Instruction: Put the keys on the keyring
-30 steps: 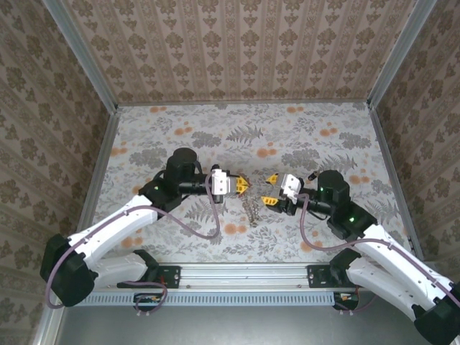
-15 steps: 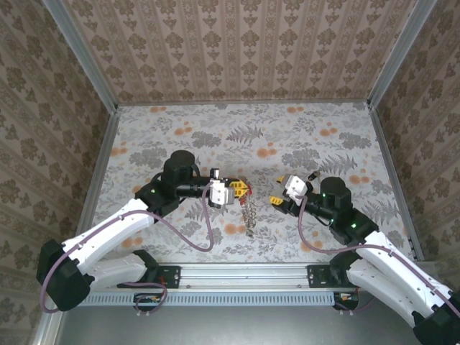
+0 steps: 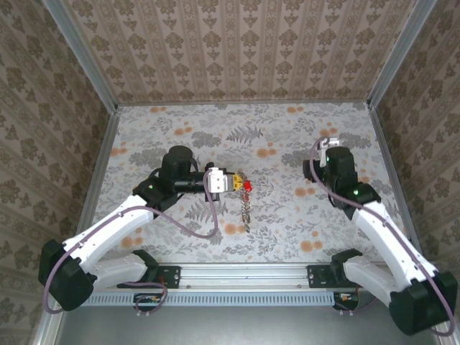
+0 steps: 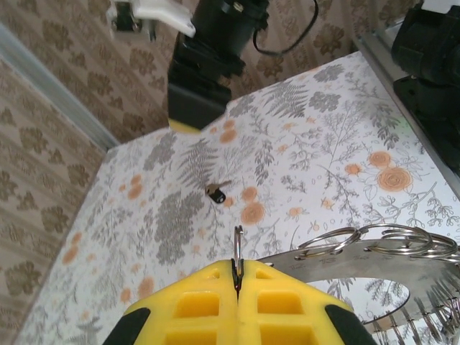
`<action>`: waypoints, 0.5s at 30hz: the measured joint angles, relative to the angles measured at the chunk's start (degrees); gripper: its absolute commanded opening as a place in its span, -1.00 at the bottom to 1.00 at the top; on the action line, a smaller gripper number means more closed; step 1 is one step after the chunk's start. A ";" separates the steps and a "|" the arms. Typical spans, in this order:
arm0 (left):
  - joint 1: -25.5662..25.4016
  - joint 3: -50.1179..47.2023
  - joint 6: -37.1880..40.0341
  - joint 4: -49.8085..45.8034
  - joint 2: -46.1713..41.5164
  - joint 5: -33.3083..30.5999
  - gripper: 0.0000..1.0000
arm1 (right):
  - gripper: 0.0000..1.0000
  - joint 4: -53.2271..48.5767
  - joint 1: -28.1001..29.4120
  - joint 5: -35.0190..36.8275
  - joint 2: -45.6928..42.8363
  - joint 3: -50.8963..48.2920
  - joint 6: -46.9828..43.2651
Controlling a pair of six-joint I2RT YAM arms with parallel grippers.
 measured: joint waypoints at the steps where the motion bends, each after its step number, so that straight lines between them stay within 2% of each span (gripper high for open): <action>1: 0.37 0.00 -0.57 -0.39 0.00 -0.28 -1.00 | 0.03 -1.20 -1.99 -0.96 2.36 1.18 2.08; 4: 1.14 0.00 -1.53 -1.11 0.00 -0.59 -1.00 | -0.18 -4.68 -7.56 -5.75 10.21 3.98 6.03; 8: 1.79 0.00 -2.29 -1.44 0.00 -0.52 -1.00 | -0.22 -8.90 -14.10 -12.39 22.84 8.39 6.71; 11: 2.29 0.00 -2.69 -2.03 0.00 0.09 -1.00 | -0.22 -11.58 -15.37 -14.43 31.12 12.33 4.79; 15: 2.89 0.00 -3.48 -2.60 0.04 1.09 -1.00 | -0.25 -13.79 -15.39 -15.04 37.68 16.09 0.61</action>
